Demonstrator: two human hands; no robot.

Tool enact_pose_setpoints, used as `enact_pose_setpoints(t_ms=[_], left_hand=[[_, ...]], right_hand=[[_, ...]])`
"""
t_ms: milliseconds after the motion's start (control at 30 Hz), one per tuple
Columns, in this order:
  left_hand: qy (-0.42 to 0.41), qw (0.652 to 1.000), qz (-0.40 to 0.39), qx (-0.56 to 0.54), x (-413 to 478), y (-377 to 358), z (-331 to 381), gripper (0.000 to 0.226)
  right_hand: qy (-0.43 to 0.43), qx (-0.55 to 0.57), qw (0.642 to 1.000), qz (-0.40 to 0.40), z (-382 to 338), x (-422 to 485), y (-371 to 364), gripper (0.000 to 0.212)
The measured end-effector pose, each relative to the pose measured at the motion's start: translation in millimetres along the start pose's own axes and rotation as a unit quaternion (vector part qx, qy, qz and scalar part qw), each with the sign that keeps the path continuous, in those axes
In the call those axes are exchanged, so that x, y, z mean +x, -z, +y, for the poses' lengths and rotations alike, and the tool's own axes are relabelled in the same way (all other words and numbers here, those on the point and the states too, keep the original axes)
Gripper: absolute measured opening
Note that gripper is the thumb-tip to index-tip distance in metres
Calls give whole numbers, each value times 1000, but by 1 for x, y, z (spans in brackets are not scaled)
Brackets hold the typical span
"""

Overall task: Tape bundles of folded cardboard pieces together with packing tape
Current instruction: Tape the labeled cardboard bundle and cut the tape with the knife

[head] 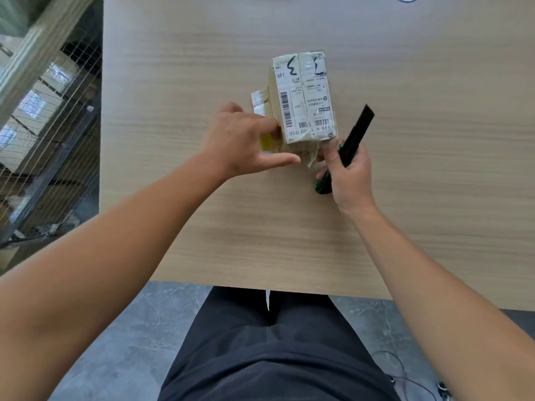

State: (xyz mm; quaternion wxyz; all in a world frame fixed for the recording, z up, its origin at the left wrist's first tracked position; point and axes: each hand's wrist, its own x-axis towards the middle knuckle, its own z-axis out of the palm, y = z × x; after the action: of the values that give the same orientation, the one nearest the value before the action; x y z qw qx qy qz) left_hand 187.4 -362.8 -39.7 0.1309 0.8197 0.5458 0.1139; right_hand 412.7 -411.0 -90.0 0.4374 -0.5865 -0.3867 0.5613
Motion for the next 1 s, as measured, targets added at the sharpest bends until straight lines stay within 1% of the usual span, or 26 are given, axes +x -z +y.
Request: enact_pose_setpoints(t_ms=[67,133,167,233,300,400,467,533,600,667,733,800,867,1000], left_hand=[[14,1000,6,19,4,-3,4,69],[20,1000,0,22,7,-3,4,70],[24,999,-4,21,7,-2,4,73],[38,999,-15,10,8,2,4,82],[57,998,-31,-1,9,5,6,89],[80,995,-45,27,14,8,10,91],[77,995,-45,39,17,9,10,87],[62,996,-44,47,19,8,8,82],[50,995,-54,68,21,6,5,83],[46,993,-65,89,22,4,1,84],[45,992,-61,98,25,2,-2,81],[54,993,-42,98,27,0,-2,78],[69,992,-28,100,28,-1,0,78],[99,987,-10,124,32,-3,4,73]], right_hand=[[-3,16,1000,-6,-3,13,5,40],[-18,47,998,-24,-6,25,11,31],[-20,64,997,-29,-10,29,16,25],[-4,74,996,-39,-19,37,24,20],[33,40,997,-64,-28,43,27,21],[67,-24,991,-116,-38,46,20,28],[105,-65,984,-128,-38,48,18,21],[170,-121,970,-127,-34,52,20,16],[228,-154,951,-139,-27,60,22,17],[264,-179,934,-160,-24,69,24,16],[290,-201,918,-184,-29,80,24,25],[304,-214,904,-212,-34,91,25,32],[316,-224,892,-233,-38,96,25,34],[343,-223,882,-233,-39,100,19,34]])
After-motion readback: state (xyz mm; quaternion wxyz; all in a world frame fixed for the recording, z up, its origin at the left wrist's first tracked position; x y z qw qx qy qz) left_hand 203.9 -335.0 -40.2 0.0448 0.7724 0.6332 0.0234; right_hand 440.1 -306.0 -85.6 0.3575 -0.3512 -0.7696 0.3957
